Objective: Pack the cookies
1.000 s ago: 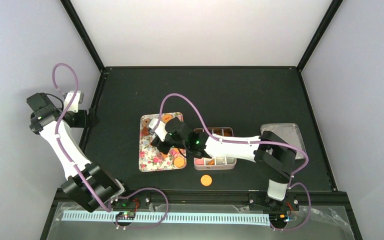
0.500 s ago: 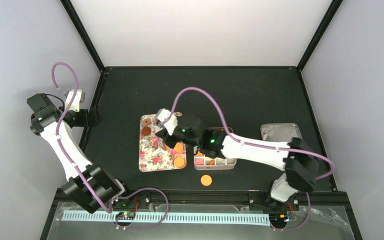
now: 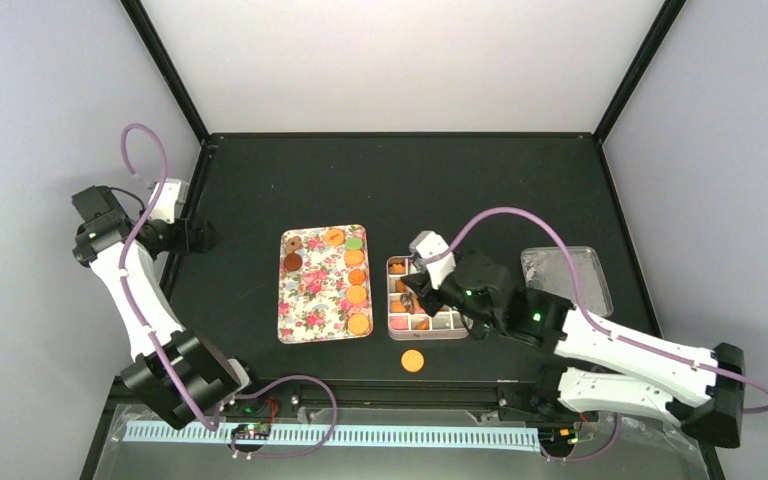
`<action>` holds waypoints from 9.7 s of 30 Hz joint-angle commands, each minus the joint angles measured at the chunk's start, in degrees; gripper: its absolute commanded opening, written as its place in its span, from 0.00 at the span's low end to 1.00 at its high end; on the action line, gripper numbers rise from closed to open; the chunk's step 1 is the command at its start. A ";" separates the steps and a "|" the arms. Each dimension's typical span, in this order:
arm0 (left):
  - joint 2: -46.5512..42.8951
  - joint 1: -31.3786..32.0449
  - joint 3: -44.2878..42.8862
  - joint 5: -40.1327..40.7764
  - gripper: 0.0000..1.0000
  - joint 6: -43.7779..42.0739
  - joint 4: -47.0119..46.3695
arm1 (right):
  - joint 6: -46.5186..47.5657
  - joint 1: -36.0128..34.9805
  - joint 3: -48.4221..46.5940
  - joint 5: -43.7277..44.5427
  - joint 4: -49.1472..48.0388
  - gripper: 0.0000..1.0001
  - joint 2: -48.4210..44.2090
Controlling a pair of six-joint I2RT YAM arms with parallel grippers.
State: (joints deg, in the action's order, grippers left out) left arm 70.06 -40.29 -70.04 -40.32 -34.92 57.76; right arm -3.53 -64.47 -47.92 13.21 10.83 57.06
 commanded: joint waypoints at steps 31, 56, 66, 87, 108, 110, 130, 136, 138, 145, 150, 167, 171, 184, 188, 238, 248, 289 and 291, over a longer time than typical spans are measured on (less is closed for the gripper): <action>-1.29 9.70 1.00 0.68 0.99 -2.57 3.05 | -7.59 0.97 4.14 7.72 13.99 0.41 -10.12; 0.16 9.69 0.31 1.85 0.99 -4.26 5.07 | -0.82 2.29 -17.77 -8.18 -4.68 0.39 20.72; -0.01 9.72 0.39 2.76 0.99 -5.15 5.83 | 0.33 2.33 -25.46 -8.02 -11.35 0.40 38.33; -0.36 9.79 -0.07 2.67 0.99 -6.10 6.69 | -0.58 3.21 -23.44 -7.86 -13.75 0.37 45.49; 0.44 9.72 -2.02 5.51 0.99 -8.66 9.99 | -1.30 8.28 -32.09 -10.10 -11.73 0.37 49.75; 0.51 9.72 -2.04 5.22 0.99 -8.68 9.97 | -1.51 8.30 -31.08 -10.41 -11.65 0.37 49.52; 0.84 9.73 -2.38 3.85 0.99 -8.83 10.53 | -3.63 7.25 -26.31 -10.52 -11.76 0.18 47.72; 0.43 9.74 -2.55 2.77 0.99 -9.02 10.40 | -2.05 7.49 -27.57 -8.08 -10.47 0.13 42.47; 0.48 9.76 -2.83 1.47 0.99 -9.33 10.82 | -2.03 8.02 -27.32 -7.98 -9.72 0.11 39.48; 0.50 10.38 -2.29 -1.35 0.99 -8.97 9.16 | -4.95 10.20 -18.72 -5.73 -5.36 0.09 24.62; 1.69 10.74 -1.67 -1.97 0.99 -9.10 9.17 | -6.60 10.47 -11.35 0.25 4.41 0.09 12.02; 2.25 15.40 -0.62 -1.61 0.99 -7.95 8.51 | -16.59 10.86 1.42 7.70 24.41 0.11 -11.95; 1.76 15.41 -0.30 -1.14 0.99 -8.45 8.73 | -15.65 10.88 0.74 8.20 22.09 0.11 -11.74; 2.31 15.50 -0.86 1.37 0.99 -8.09 9.66 | -8.67 10.85 -10.81 2.14 8.46 0.12 3.94; 2.97 15.49 -1.72 3.51 0.99 -8.06 10.84 | -7.57 10.83 -14.80 0.80 5.78 0.12 10.35; 10.06 15.39 -2.62 5.17 0.99 -8.57 8.93 | 3.88 15.06 -46.04 -10.24 -7.12 0.35 60.81; 8.86 15.42 -2.91 6.23 0.99 -8.94 9.43 | 2.01 15.03 -45.32 -11.34 -6.91 0.20 62.11; 9.43 15.65 -3.79 -0.14 0.99 -11.09 10.56 | -9.82 15.98 -7.39 -2.92 25.85 0.01 -5.26; 9.48 15.73 -3.94 -0.24 0.99 -11.05 10.70 | -10.77 16.02 -6.84 -2.20 27.79 0.01 -6.80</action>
State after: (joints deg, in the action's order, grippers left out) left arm 79.46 -25.02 -71.24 -38.63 -44.45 67.13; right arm -11.14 -48.73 -55.66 8.60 30.89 53.04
